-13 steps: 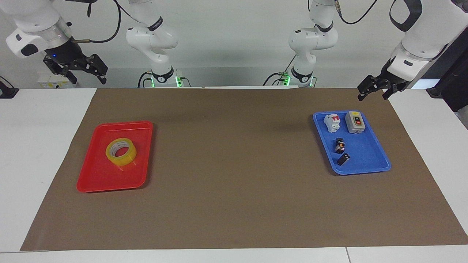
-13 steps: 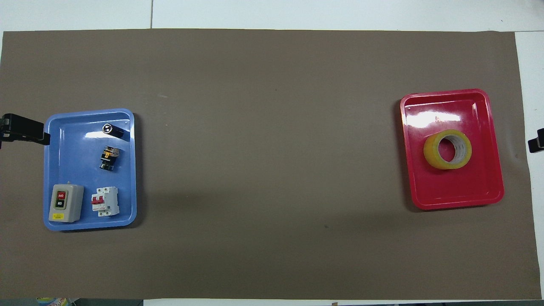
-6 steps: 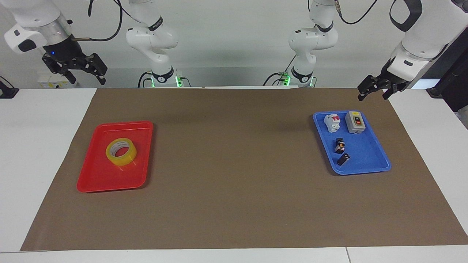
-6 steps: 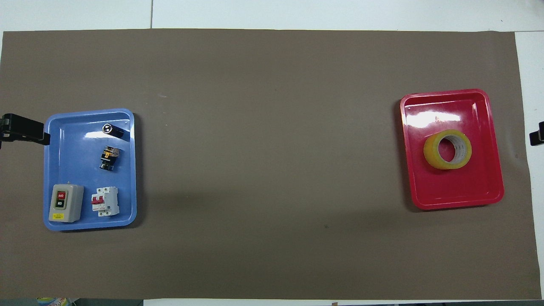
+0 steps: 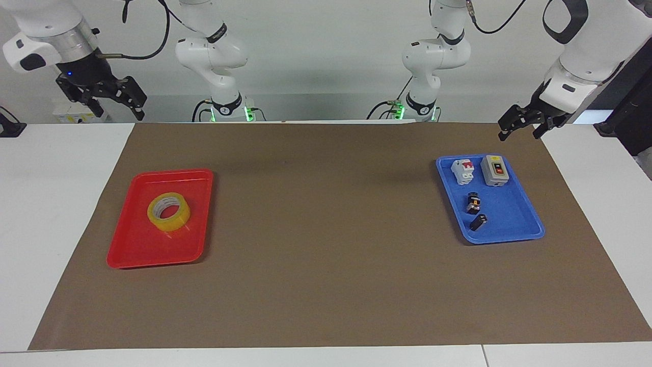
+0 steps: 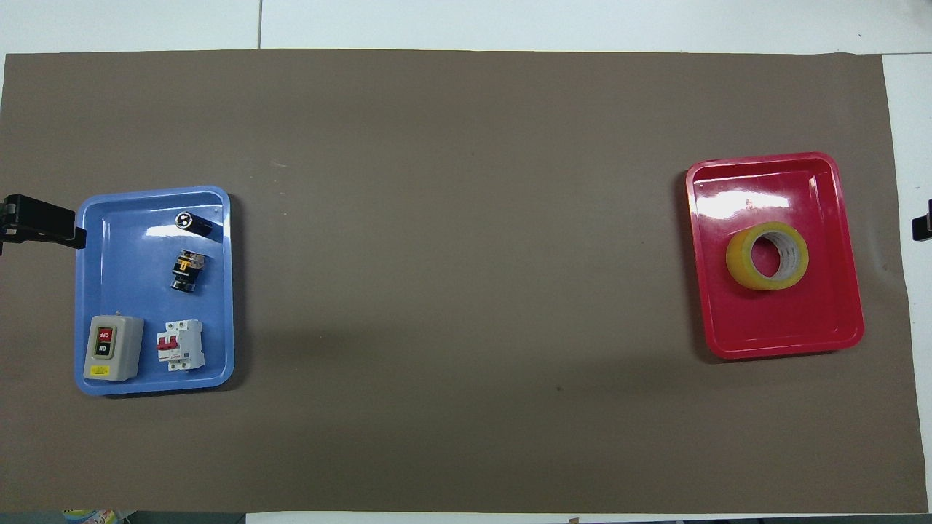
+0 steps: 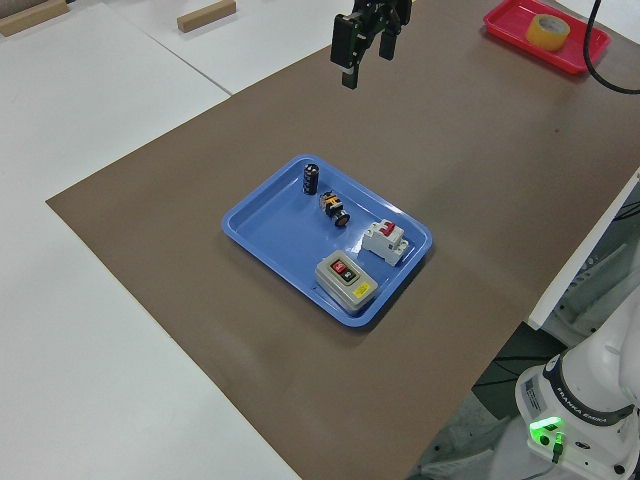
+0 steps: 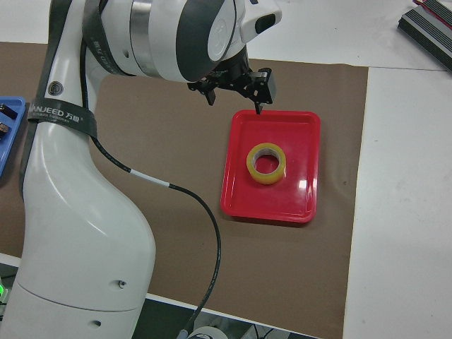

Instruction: Place and move tape with both arms

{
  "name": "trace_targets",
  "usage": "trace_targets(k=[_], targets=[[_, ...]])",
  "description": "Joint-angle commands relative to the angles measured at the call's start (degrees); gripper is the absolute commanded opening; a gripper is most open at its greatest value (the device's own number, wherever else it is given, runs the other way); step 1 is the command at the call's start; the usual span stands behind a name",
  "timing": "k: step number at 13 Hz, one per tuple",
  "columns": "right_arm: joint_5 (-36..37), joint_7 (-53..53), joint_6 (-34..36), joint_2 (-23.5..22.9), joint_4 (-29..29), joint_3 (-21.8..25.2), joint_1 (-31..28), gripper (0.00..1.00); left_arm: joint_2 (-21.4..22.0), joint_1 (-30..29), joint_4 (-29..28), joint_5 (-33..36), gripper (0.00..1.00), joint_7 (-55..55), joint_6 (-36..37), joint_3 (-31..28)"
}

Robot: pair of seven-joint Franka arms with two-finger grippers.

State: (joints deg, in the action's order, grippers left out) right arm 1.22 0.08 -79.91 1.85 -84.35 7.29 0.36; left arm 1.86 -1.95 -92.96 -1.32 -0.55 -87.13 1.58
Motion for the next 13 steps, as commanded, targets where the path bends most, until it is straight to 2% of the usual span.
trace_targets(k=[1,3,8,10,13], targets=[[0.5,0.8,-1.8,0.9,-2.1,0.0,-0.3,1.00,1.0,-0.3,-0.9,-1.1,1.00,-0.8,0.1,-0.1],[0.5,0.8,-3.1,2.5,-5.5,0.3,-0.3,1.00,1.0,-0.3,-0.8,-1.1,1.00,-0.8,0.1,-0.1],[0.4,0.6,-5.4,2.5,-8.3,0.7,-0.6,1.00,1.0,-0.3,-0.9,-1.1,1.00,-0.8,0.0,-0.1],[0.5,0.5,-8.3,3.1,-11.5,0.7,-0.7,1.00,1.0,-0.3,-0.8,-1.1,1.00,-0.8,0.1,-0.1],[0.4,0.5,-8.2,3.0,-11.4,0.8,-0.8,1.00,1.0,-0.3,-0.9,-1.1,1.00,-0.8,0.1,-0.1]])
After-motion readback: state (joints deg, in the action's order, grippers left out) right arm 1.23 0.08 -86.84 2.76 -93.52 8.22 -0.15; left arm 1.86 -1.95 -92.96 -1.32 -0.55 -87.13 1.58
